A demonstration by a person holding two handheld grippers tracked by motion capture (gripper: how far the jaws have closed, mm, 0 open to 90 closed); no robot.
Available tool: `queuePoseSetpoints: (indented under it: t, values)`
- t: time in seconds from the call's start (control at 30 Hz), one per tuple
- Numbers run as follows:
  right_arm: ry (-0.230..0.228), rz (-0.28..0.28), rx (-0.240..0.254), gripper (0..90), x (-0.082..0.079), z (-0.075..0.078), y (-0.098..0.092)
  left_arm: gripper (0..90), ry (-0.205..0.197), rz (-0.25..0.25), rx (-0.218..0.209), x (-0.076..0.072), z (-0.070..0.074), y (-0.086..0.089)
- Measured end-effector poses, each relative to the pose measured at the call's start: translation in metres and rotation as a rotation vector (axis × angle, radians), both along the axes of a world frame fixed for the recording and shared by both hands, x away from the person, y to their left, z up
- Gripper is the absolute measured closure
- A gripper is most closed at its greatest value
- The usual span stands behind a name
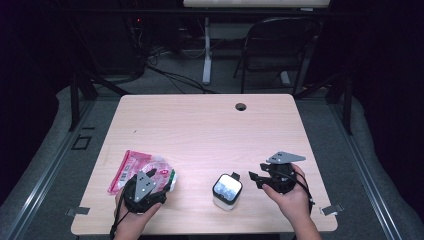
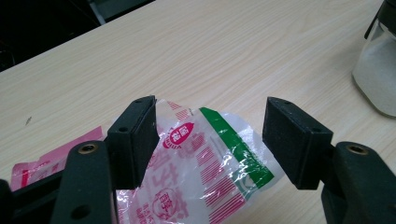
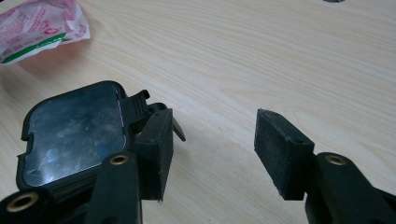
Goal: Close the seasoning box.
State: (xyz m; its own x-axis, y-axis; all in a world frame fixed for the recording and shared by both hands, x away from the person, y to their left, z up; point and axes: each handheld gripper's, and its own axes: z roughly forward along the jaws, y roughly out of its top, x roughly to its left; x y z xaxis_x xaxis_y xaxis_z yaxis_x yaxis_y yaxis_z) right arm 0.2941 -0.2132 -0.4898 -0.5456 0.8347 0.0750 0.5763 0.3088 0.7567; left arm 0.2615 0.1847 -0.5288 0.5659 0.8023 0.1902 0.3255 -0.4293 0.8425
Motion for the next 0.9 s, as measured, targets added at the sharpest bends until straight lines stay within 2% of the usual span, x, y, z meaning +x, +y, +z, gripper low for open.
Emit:
queuePoseSetpoints:
  t: [0.57, 0.73, 0.9]
  values:
    - [0.032, -0.002, -0.022, 47.0, 0.003, -0.014, 0.007, 35.9, 0.015, 0.069, -0.026, 0.009, -0.004, 0.020]
    - [0.031, 0.004, -0.022, 46.8, 0.003, -0.016, 0.007, 35.9, 0.020, 0.080, -0.027, 0.012, -0.004, 0.024]
    - [0.036, -0.013, -0.023, 46.3, 0.001, -0.016, 0.004, 35.9, 0.024, 0.086, -0.042, 0.015, -0.003, 0.025]
